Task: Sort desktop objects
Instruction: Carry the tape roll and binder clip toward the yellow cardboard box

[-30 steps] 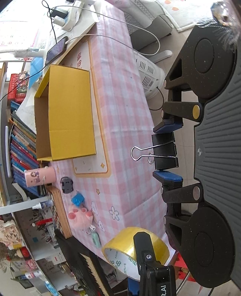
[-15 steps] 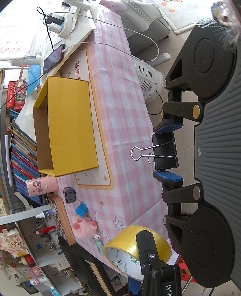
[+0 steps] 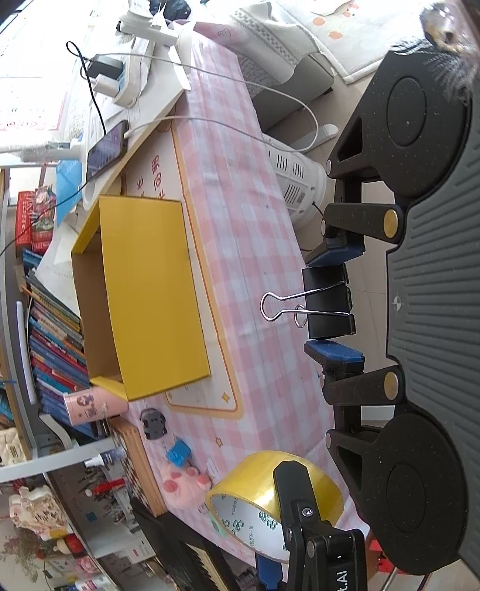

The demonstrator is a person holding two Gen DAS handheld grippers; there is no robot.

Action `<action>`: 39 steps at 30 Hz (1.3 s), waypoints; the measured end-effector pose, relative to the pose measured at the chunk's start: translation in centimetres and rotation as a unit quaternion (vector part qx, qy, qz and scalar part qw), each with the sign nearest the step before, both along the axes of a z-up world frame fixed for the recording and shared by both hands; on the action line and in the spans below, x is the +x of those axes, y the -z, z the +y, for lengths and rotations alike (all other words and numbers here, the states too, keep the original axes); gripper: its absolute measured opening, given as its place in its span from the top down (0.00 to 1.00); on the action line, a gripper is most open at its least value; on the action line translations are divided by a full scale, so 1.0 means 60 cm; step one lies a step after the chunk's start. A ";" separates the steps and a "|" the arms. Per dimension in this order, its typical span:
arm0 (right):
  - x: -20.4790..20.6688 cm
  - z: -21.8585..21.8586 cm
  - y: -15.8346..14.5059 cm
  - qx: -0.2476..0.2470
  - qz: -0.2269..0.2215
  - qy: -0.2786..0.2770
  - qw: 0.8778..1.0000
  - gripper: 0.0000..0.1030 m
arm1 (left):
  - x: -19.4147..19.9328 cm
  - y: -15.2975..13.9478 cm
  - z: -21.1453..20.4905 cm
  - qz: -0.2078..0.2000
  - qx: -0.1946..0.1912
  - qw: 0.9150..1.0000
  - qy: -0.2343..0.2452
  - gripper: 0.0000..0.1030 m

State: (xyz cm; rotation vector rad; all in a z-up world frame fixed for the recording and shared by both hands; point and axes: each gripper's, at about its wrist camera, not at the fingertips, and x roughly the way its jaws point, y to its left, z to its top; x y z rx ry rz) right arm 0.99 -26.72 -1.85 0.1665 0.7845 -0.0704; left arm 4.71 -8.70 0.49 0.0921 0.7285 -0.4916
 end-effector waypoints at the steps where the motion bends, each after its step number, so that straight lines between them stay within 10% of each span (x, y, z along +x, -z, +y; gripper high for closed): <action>1: 0.000 -0.003 0.000 -0.001 0.000 0.002 1.000 0.60 | 0.001 0.000 -0.004 -0.001 -0.001 1.000 0.003 0.10; 39: 0.063 -0.052 0.017 -0.005 0.020 0.027 0.999 0.60 | 0.058 -0.013 -0.074 -0.044 0.002 0.997 0.066 0.10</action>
